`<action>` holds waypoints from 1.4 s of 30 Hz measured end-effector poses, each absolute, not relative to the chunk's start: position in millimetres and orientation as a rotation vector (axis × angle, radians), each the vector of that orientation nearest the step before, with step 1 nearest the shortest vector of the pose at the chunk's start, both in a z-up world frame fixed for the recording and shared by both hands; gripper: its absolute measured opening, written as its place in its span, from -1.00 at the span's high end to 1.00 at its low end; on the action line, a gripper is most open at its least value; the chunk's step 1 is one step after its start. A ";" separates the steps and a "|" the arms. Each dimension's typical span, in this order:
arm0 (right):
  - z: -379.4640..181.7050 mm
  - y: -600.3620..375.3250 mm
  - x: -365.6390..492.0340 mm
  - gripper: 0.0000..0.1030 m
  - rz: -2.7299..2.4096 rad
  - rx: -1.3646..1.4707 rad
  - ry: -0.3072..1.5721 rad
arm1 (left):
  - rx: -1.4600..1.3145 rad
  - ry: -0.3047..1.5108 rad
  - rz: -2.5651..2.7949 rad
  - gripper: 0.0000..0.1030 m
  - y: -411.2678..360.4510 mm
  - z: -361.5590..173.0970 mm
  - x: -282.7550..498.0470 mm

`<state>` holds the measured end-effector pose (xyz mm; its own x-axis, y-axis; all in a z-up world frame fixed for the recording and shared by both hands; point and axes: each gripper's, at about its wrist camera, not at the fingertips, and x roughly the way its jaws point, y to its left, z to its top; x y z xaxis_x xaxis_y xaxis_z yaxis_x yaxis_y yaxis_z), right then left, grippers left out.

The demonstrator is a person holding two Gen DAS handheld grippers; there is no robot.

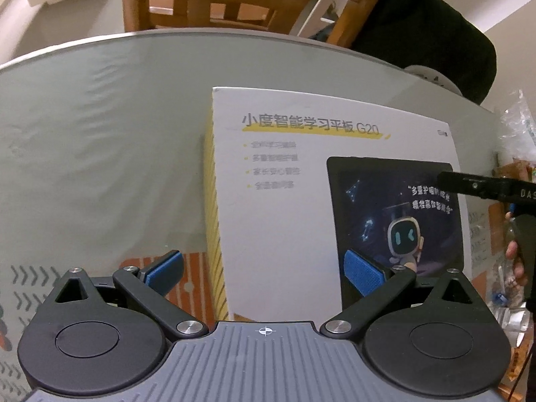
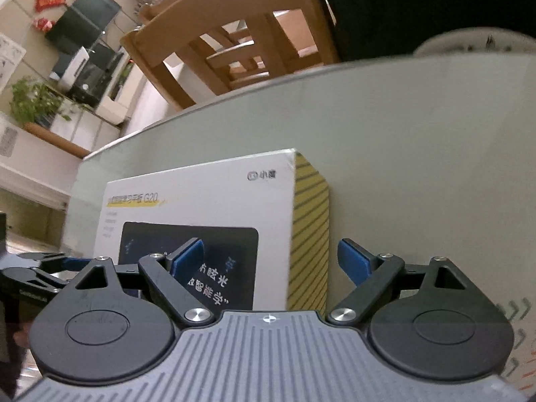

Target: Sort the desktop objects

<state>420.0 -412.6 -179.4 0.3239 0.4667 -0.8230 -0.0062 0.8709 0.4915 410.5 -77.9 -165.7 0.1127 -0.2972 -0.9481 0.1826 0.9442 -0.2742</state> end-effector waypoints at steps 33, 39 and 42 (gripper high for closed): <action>-185.8 -388.5 428.9 -1.00 0.413 0.375 1.308 | -0.223 1.403 -0.310 -1.00 -84.5 -175.9 406.9; -167.0 -367.5 422.7 -1.00 0.362 0.253 1.289 | -0.214 1.406 -0.305 -1.00 -87.5 -170.4 401.4; -156.4 -364.3 416.1 -1.00 0.363 0.236 1.268 | -0.197 1.386 -0.306 -1.00 -89.5 -161.8 396.9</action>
